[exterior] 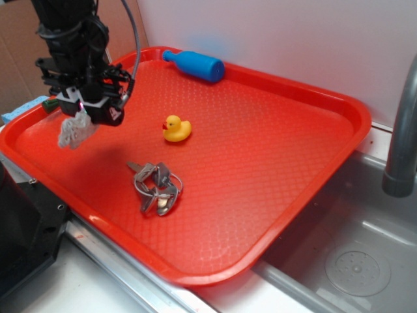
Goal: Grab the white paper.
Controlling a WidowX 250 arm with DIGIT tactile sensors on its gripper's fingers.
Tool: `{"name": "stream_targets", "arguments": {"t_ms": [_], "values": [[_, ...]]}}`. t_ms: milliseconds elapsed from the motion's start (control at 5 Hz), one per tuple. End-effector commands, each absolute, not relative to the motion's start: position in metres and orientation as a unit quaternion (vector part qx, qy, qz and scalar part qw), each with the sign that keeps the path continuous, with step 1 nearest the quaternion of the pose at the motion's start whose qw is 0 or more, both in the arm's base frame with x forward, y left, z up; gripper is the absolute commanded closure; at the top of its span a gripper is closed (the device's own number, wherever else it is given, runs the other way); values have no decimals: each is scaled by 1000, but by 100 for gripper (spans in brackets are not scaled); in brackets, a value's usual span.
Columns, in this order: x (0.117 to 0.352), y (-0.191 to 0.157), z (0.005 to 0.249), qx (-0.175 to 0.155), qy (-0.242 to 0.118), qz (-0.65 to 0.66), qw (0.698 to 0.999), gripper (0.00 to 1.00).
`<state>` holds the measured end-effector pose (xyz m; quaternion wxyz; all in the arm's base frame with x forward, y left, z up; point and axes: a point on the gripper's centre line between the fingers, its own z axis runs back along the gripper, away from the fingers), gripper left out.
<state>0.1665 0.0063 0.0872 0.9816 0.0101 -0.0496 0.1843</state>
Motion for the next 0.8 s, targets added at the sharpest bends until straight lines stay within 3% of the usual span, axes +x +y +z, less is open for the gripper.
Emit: {"name": "stream_targets", "arguments": {"t_ms": [0,200,600], "values": [[160,-21,160,-56,-88,152,983,100],[156,-27,177,-68,-98,153,981,100],[160,-31,180,-34,-100,157,982,100]]}}
